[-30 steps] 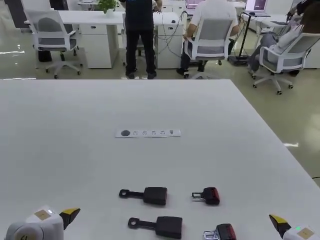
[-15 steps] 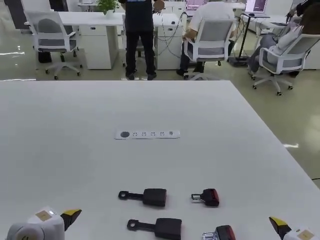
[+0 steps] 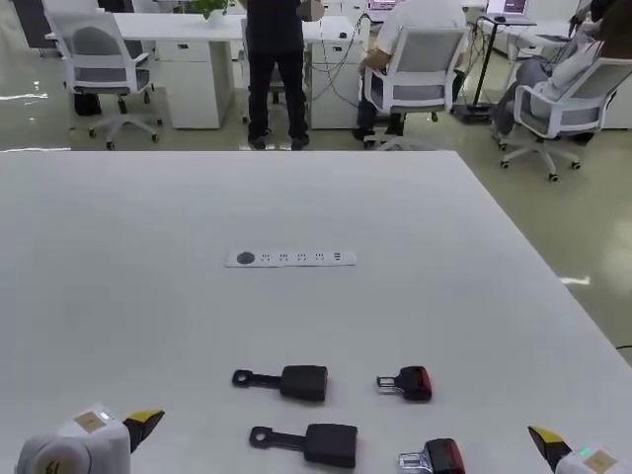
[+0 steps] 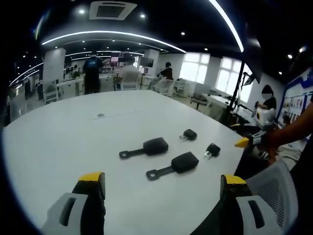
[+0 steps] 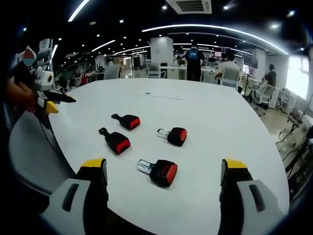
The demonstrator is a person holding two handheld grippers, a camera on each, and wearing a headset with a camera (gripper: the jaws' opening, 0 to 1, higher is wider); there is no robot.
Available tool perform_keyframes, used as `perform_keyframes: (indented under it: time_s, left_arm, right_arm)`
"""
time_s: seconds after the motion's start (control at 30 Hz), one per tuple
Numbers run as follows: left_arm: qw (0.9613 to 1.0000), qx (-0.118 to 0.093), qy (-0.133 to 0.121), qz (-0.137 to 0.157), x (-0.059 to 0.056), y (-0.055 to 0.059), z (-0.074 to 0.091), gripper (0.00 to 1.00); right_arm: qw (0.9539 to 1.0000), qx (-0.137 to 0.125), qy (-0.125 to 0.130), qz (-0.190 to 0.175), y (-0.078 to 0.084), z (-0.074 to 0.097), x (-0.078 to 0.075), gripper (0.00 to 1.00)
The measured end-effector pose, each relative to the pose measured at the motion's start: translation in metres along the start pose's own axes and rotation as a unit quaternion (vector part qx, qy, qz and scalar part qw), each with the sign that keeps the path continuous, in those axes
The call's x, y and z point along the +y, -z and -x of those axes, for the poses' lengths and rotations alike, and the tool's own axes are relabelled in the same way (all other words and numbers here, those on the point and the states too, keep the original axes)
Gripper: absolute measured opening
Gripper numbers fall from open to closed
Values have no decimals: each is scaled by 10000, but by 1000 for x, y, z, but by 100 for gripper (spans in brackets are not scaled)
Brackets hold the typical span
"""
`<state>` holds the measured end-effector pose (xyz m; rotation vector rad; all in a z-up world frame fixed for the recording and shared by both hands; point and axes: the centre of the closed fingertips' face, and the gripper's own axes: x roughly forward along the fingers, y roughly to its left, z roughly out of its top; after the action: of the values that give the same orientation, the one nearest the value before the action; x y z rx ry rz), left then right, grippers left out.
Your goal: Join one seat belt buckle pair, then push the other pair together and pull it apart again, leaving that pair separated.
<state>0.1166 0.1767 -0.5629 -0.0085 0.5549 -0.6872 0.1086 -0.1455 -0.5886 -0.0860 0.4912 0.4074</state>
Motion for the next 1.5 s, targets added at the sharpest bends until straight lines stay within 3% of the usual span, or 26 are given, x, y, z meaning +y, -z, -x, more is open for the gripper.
perform_keyframes:
  time_s: [0.4,0.9,1.5]
  left_arm:
    - [10000,50,45,34,0,5,-8,100]
    - [9997,180,175,72,-6,7,-30,100]
    - [9974,454,548,-86,-17,10,-69,97]
  right_arm:
    - [9999,122,-75,-11,8,-7,-1,96]
    - [9994,244,-242,45,8,-22,-8,95]
    - [9956,557,-718,231,14,-44,-5,91]
